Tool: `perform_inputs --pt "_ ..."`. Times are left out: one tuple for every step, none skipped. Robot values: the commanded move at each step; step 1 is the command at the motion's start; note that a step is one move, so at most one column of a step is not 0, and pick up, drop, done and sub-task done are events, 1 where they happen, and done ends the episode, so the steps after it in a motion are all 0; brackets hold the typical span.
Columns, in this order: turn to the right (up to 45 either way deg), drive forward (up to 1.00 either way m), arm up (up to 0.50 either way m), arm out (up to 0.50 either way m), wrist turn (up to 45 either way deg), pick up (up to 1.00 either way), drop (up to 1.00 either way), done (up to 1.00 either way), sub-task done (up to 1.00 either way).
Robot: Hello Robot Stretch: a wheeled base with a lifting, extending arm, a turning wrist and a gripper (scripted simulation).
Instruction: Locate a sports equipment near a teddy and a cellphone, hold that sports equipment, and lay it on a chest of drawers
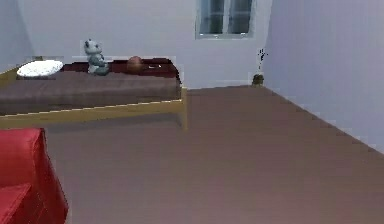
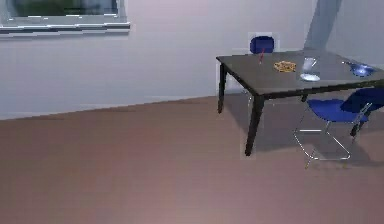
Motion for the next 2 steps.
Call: perform_inputs --pt "-12.0 0.00 0.00 0.00 0.0 0.00 0.00 0.00 0.00" --pt "0.0 1.00 0.00 0.00 0.0 0.00 0.00 0.00 0.00"
